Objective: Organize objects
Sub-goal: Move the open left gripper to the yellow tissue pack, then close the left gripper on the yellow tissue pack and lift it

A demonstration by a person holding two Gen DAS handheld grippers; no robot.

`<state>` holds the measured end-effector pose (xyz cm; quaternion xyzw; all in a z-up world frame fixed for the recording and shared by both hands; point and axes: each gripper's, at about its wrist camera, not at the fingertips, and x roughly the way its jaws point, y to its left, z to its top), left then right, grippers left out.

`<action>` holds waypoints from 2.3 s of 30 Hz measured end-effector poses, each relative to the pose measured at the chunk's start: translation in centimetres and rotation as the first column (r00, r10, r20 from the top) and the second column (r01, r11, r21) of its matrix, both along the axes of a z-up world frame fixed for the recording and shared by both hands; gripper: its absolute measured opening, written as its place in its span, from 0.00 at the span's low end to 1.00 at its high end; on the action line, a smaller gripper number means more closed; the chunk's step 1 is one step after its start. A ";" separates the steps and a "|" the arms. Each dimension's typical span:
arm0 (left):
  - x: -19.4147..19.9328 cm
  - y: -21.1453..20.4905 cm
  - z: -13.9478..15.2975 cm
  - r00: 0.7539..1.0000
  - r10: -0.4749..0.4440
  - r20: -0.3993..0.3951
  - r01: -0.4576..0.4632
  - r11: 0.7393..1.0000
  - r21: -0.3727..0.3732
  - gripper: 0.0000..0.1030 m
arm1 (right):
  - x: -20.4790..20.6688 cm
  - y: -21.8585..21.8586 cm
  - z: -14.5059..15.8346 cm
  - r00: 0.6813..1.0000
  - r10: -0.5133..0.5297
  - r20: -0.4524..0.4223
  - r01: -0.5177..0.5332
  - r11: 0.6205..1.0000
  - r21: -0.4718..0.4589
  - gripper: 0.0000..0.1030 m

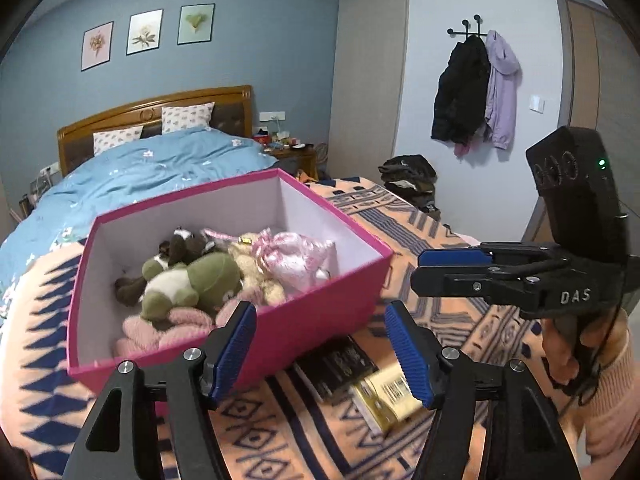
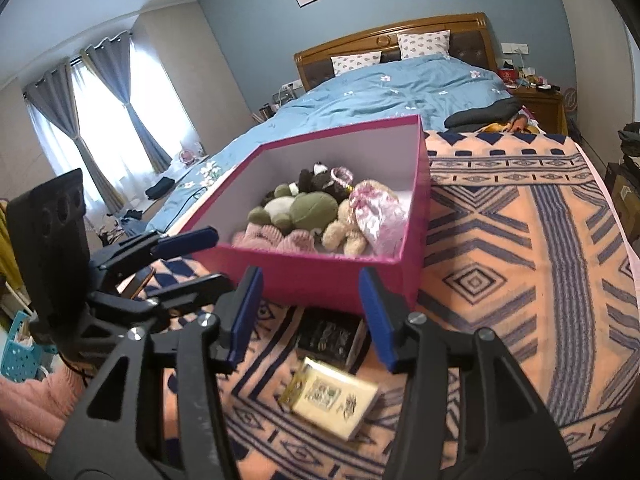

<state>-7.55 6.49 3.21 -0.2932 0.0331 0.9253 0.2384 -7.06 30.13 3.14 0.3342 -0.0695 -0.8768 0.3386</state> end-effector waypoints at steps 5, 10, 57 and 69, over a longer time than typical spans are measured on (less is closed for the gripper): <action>1.3 0.4 -2.0 0.998 -0.028 0.054 0.028 1.000 0.004 0.71 | 1.4 0.7 -2.2 0.999 0.002 0.046 -0.003 1.000 0.024 0.51; 1.4 1.2 -4.4 0.990 -0.022 0.137 0.021 1.000 0.009 0.71 | 1.8 1.4 -5.2 0.991 -0.016 0.129 0.013 1.000 0.029 0.51; 0.3 2.9 -9.8 0.923 -0.053 0.382 0.024 0.997 0.080 0.34 | 2.1 0.5 -10.3 0.963 -0.025 0.267 0.022 1.000 0.015 0.40; 0.8 3.1 -9.3 0.934 -0.056 0.354 0.034 0.997 0.067 0.34 | 2.6 0.5 -9.6 0.968 -0.027 0.249 0.025 1.000 0.008 0.40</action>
